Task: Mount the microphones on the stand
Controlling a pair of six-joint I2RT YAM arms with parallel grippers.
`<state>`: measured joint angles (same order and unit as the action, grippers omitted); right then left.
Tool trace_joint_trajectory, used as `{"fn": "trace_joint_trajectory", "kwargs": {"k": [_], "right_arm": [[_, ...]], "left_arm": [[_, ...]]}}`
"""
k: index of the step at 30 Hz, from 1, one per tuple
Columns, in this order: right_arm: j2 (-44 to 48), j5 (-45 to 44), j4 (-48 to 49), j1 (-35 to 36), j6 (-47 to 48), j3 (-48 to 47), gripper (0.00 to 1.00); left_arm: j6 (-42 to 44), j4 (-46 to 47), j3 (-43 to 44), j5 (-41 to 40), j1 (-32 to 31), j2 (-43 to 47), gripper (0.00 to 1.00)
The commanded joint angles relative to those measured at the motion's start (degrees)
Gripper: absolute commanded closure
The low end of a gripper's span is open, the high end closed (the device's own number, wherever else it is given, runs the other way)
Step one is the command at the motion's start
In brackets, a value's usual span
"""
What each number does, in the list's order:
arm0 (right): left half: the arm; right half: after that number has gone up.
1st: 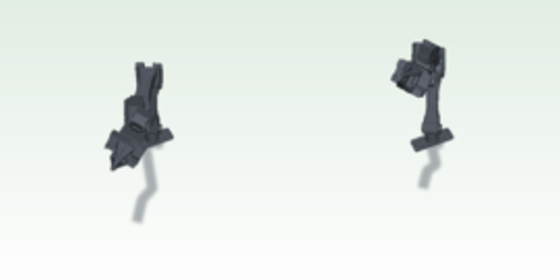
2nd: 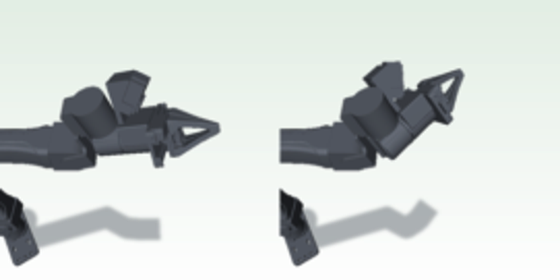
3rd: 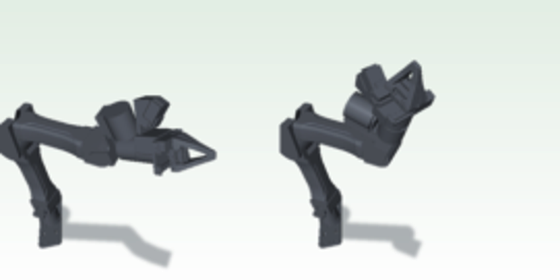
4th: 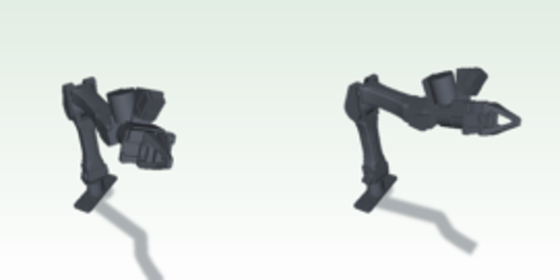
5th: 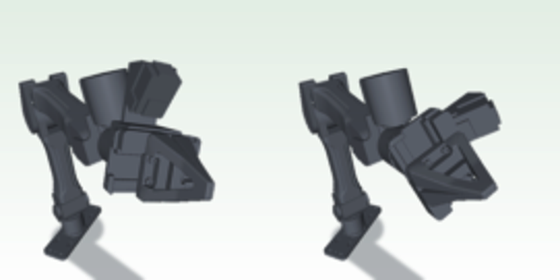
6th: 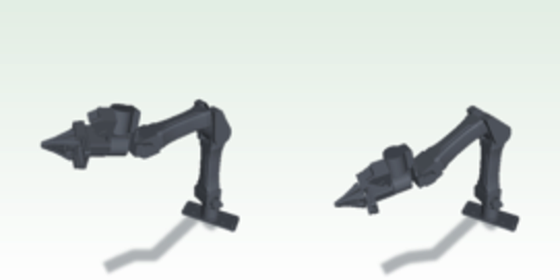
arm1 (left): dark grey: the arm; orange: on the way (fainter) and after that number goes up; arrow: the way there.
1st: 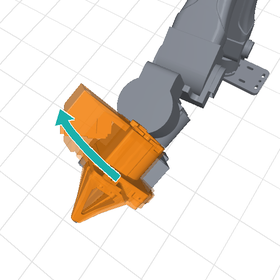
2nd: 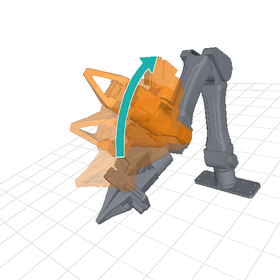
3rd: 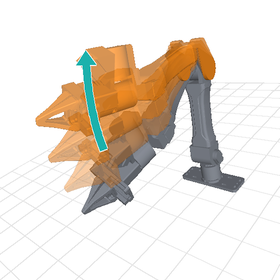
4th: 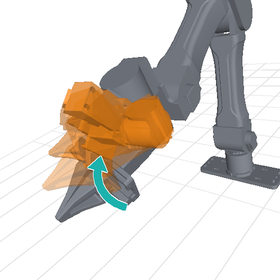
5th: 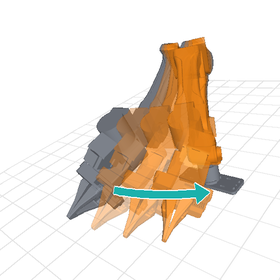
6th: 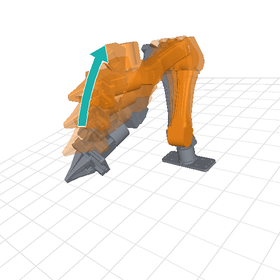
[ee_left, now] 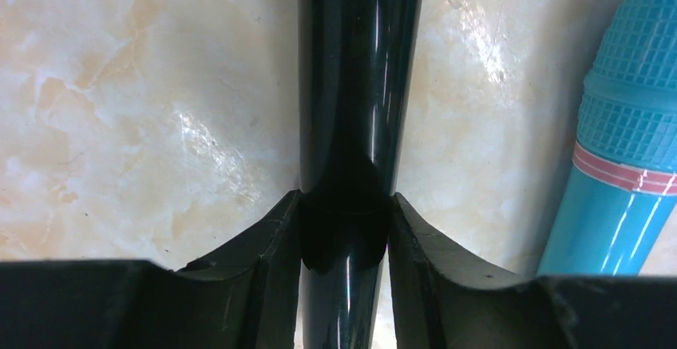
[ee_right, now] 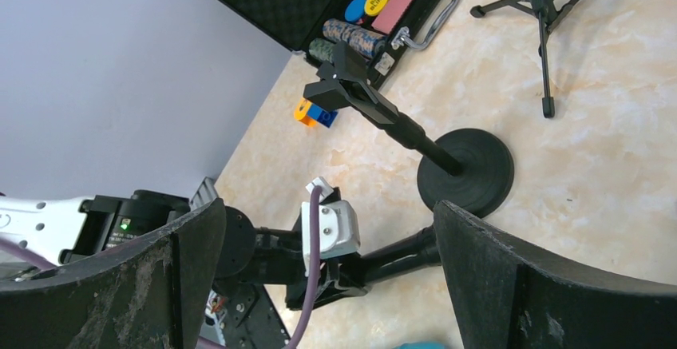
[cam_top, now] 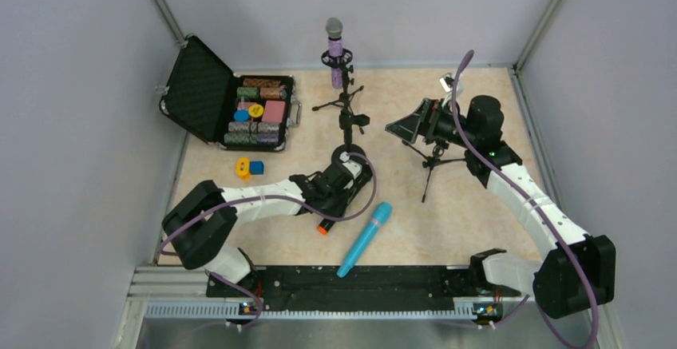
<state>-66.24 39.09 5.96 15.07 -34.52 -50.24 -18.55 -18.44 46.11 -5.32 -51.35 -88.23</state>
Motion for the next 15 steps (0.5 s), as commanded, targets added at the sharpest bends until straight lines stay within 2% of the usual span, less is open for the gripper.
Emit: {"fn": "trace_joint_trajectory", "kwargs": {"k": [1, 5, 9, 15], "right_arm": [[0.55, 0.63, 1.88, -0.64, 0.3, -1.51, 0.01], [1.07, 0.25, 3.08, -0.59, -1.32, -1.16, 0.01], [1.69, 2.23, 10.42, -0.65, -9.05, -0.05, 0.01], [3.93, 1.41, 13.76, -0.64, -12.1, 0.14, 0.01]], "left_arm": [[-2.12, 1.27, -2.03, 3.25, 0.2, 5.17, 1.0], [-1.64, 2.67, -2.62, 7.7, 0.28, 11.62, 1.0], [-1.67, 6.27, -3.61, 13.34, 0.46, 18.05, 1.0], [-3.56, 9.37, -3.99, 12.01, 1.3, 26.73, 1.0]]}}
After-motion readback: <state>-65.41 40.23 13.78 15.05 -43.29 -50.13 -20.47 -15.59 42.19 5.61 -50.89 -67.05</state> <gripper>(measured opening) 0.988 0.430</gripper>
